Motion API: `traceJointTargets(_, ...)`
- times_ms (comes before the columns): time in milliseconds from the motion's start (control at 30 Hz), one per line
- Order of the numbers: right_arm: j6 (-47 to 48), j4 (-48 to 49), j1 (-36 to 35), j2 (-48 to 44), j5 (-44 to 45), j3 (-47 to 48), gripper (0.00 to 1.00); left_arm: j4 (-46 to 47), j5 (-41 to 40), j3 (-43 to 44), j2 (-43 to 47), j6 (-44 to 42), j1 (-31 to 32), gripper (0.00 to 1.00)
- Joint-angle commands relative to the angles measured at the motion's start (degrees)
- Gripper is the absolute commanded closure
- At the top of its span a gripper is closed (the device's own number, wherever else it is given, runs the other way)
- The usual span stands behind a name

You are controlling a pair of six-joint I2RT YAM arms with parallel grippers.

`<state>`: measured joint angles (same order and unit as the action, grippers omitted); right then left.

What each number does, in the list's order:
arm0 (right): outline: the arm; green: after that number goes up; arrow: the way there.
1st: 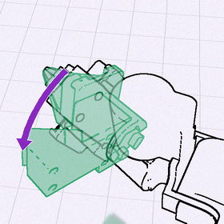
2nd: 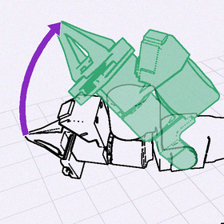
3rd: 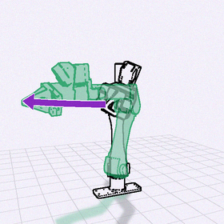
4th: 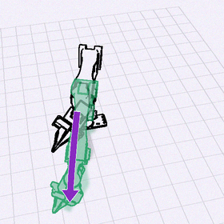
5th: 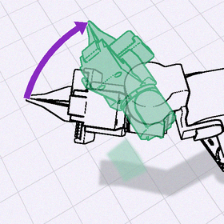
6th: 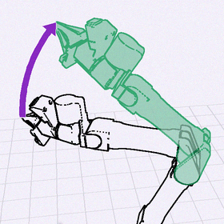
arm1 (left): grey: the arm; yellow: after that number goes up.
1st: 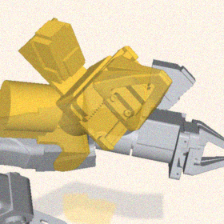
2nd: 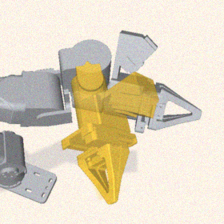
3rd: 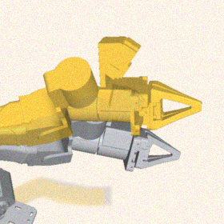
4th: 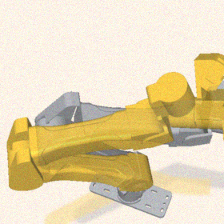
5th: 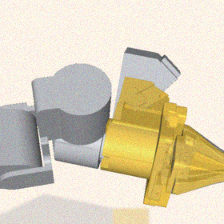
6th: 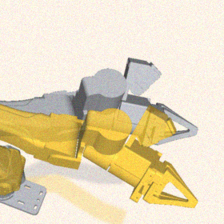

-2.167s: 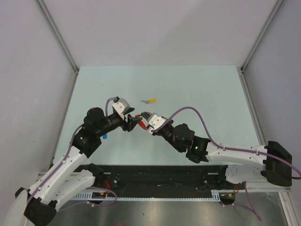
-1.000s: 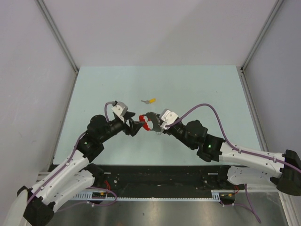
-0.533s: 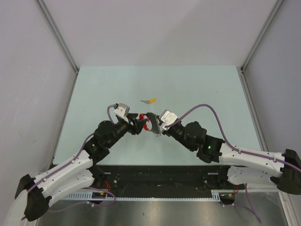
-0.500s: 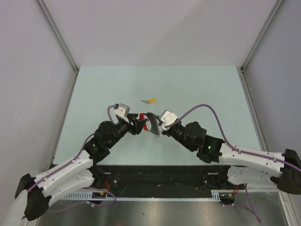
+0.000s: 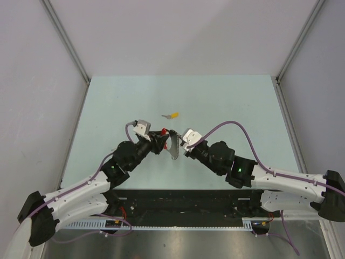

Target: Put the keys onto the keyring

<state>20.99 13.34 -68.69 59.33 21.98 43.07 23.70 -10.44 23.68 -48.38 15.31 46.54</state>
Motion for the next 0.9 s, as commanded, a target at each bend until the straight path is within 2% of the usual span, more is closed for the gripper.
traceJointTargets(0,-0.69,-0.24,-0.57,-2.20,0.35,0.96,1.00,2.31,-2.13,1.89,-0.57,0.51,0.30,0.76)
traceJointTargets(67,-0.43,-0.68,-0.75,-2.38,0.08,0.88,1.00,0.83,-1.87,2.59,-0.49,0.25,0.30,0.86)
traceJointTargets(100,-0.08,-1.30,-0.84,-2.55,0.17,0.88,1.00,-0.14,-2.04,3.03,-0.31,-0.02,0.30,0.98)
traceJointTargets(133,0.19,-1.56,-0.75,-2.64,0.35,0.88,1.00,-1.19,-2.30,3.99,-0.05,-0.37,0.30,1.00)
traceJointTargets(333,3.61,-4.64,-0.75,-3.17,0.78,0.88,1.00,-15.16,-1.69,11.10,0.48,-2.30,0.13,1.00)
traceJointTargets(500,7.13,-4.56,-1.01,-4.57,-0.44,0.88,1.00,-25.96,3.13,15.07,-0.84,-2.30,-1.19,1.00)
traceJointTargets(700,9.94,-3.50,-0.93,-6.85,-5.97,0.88,1.00,-32.31,9.89,18.15,-1.63,-2.48,-3.91,1.00)
traceJointTargets(867,9.77,-2.53,0.30,-8.79,-11.16,0.96,1.00,-34.51,20.88,19.73,-0.67,-1.34,-9.52,1.00)
